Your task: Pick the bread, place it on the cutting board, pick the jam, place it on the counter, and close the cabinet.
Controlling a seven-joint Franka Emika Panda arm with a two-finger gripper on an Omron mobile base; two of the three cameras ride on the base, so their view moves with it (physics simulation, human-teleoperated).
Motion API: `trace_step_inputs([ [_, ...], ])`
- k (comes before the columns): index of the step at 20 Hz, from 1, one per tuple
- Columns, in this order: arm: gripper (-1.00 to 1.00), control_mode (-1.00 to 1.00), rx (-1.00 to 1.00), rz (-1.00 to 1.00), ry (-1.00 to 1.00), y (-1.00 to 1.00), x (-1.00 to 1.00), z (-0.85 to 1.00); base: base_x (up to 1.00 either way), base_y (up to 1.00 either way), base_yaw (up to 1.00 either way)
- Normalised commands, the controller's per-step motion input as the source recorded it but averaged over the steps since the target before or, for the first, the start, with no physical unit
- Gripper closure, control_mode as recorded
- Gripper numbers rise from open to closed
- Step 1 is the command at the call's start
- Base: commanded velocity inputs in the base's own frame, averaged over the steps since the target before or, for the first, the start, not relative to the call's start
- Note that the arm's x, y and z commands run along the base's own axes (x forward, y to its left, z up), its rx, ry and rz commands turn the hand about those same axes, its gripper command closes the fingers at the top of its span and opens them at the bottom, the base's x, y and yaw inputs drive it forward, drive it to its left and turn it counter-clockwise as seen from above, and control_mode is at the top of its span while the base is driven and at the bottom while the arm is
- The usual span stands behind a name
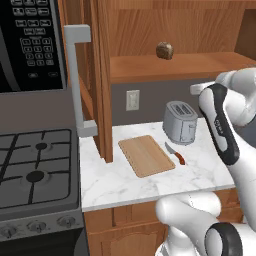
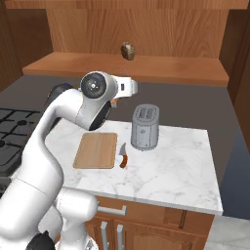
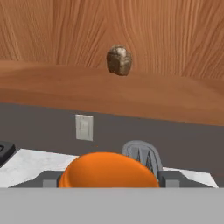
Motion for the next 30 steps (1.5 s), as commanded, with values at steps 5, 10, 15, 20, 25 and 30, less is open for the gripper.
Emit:
trace_step_inputs([
  [5,1.0,-1.0,-0.02,0.0,0.0,-0.26,-0.75,-0.16,0.0,0.0,0.0],
  [10,1.0,-1.0,-0.03,0.0,0.0,-0.28,-0.72,-0.15,0.0,0.0,0.0],
  [15,1.0,-1.0,-0.04,0.0,0.0,-0.26,-0.65,-0.2,0.0,0.0,0.0],
  [20,1.0,-1.0,-0.05,0.0,0.0,-0.17,-0.58,-0.23,0.0,0.0,0.0],
  [25,1.0,-1.0,-0.06,0.0,0.01,-0.14,-0.5,-0.29,0.0,0.0,0.0],
  [30,1.0,-1.0,-0.04,0.0,0.01,-0.13,-0.21,-0.33,0.0,0.0,0.0],
])
